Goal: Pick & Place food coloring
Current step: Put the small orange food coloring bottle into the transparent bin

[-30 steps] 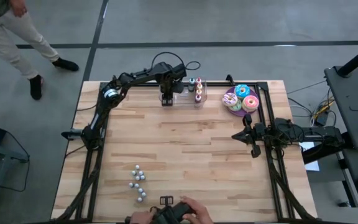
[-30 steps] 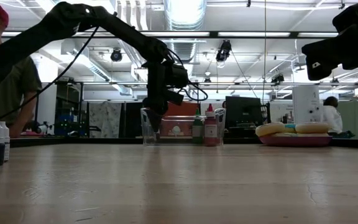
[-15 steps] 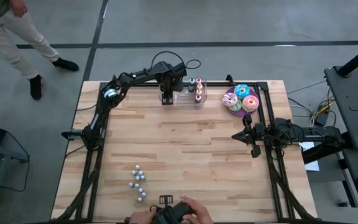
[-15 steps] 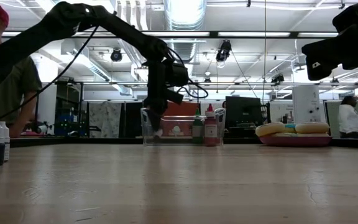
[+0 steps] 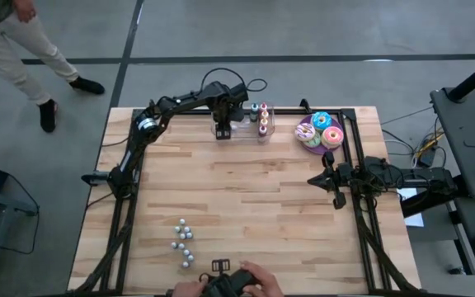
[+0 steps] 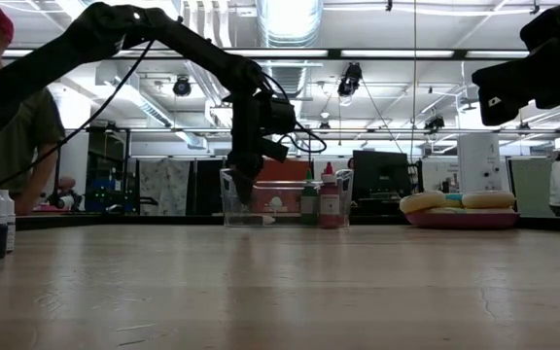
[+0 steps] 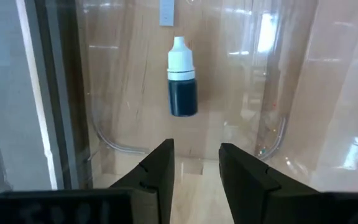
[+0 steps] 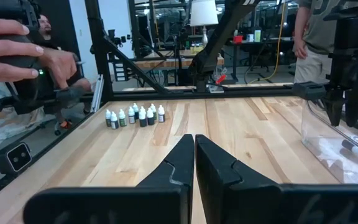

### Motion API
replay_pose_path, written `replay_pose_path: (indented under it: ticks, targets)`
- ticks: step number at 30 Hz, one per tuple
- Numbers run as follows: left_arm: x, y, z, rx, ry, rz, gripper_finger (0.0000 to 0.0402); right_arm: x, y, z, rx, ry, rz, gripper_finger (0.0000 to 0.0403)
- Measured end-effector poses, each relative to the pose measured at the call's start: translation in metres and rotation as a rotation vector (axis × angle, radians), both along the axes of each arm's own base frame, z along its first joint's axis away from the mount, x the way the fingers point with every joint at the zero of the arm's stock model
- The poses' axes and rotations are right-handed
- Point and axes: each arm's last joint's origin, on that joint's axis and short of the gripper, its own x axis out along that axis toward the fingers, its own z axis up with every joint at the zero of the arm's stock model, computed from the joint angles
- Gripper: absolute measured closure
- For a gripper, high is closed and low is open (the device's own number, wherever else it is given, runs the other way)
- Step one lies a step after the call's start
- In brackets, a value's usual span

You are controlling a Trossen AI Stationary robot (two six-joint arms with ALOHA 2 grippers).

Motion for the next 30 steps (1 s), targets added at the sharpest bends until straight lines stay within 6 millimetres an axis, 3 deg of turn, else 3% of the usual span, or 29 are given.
replay_pose_path:
  ticks: [6,13,19,22,30]
  targets:
    - [0.004,0.002,0.014,0.053,-0.022,0.028,0.0303,0.0,0.0,0.0,0.0,0.0,0.0,0.0394]
    - [0.009,-0.006,0.047,0.074,-0.06,0.035,0.0307,0.0,0.0,0.0,0.0,0.0,0.0,0.0394]
    - [0.009,-0.018,0.076,0.086,-0.101,0.059,0.0362,0.0,0.0,0.0,0.0,0.0,0.0,0.0394]
    - [0.008,-0.028,0.092,0.08,-0.151,0.078,0.0394,0.0,0.0,0.0,0.0,0.0,0.0,0.0394]
    - [0.002,-0.078,0.131,-0.06,-0.273,0.11,0.0401,0.0,0.0,0.0,0.0,-0.001,0.0,0.0394]
